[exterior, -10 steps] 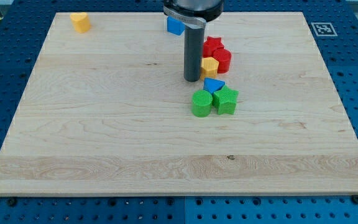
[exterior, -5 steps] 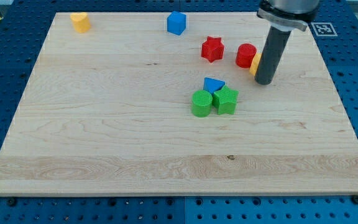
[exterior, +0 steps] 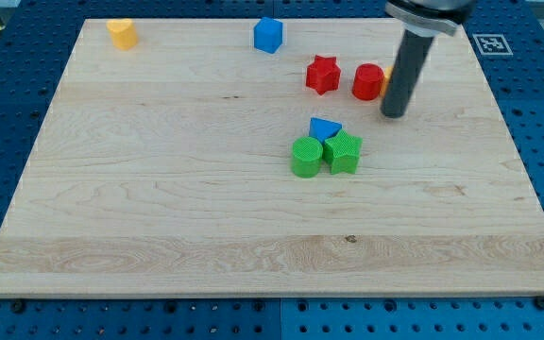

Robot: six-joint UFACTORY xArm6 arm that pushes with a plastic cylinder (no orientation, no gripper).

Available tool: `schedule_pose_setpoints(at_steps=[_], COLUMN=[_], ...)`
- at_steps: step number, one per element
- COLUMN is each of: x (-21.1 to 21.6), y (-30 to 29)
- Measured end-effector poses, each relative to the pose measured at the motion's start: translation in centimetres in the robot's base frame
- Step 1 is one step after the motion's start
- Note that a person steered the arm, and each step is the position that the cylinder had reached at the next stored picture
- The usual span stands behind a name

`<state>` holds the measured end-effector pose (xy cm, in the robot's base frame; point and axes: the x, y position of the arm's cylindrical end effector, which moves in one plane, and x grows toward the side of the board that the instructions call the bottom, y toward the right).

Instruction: Push the yellow hexagon to the top right

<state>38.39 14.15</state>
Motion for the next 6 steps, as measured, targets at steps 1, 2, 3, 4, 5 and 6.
schedule_pose_setpoints(at_steps=[1, 2, 3, 4, 5, 6], x=[-2.6, -4.9, -5.2, -5.6, -5.7, -6.5], y=[0.5, 1.8, 4.0, 5.7, 6.8, 8.2])
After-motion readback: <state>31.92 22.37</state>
